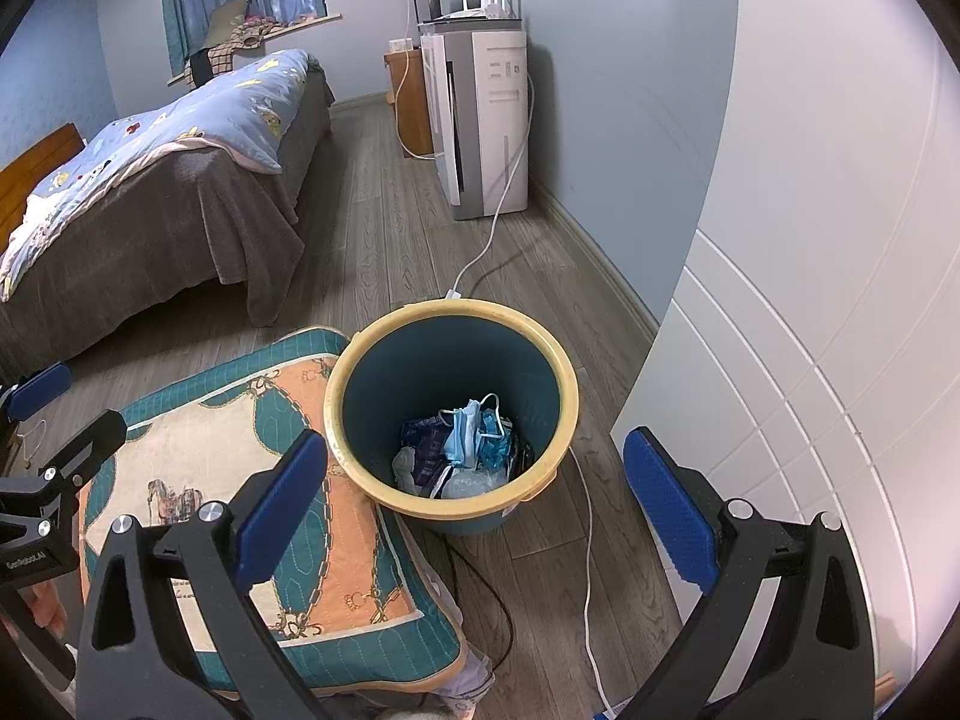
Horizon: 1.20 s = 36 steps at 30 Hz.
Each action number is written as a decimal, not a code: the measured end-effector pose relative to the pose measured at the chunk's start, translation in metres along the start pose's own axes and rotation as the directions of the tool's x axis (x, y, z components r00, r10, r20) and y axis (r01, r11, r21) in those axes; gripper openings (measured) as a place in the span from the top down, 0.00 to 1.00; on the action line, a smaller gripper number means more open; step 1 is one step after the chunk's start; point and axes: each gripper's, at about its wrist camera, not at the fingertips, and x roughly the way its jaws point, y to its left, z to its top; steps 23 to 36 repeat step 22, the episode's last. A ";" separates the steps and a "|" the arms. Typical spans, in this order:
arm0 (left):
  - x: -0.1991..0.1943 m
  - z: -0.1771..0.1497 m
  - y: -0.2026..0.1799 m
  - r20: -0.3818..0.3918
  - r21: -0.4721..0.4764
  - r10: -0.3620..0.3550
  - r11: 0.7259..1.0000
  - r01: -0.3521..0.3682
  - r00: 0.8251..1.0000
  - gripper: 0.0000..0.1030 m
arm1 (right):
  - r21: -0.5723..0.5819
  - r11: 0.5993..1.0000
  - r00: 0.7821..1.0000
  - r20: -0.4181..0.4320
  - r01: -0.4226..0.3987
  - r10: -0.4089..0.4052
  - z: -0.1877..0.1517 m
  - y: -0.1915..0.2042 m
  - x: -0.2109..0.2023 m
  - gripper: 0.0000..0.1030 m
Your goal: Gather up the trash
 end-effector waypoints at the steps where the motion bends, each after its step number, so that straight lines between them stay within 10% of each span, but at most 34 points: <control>1: 0.000 0.000 0.000 -0.001 0.000 0.001 1.000 -0.001 1.000 0.05 | -0.001 1.000 1.000 0.000 0.000 0.000 0.000 0.000 0.000 0.06; 36: -0.001 -0.004 0.008 -0.022 0.015 -0.035 0.999 0.035 0.999 0.05 | 0.046 0.999 0.999 -0.047 0.009 -0.007 -0.005 -0.003 0.008 0.06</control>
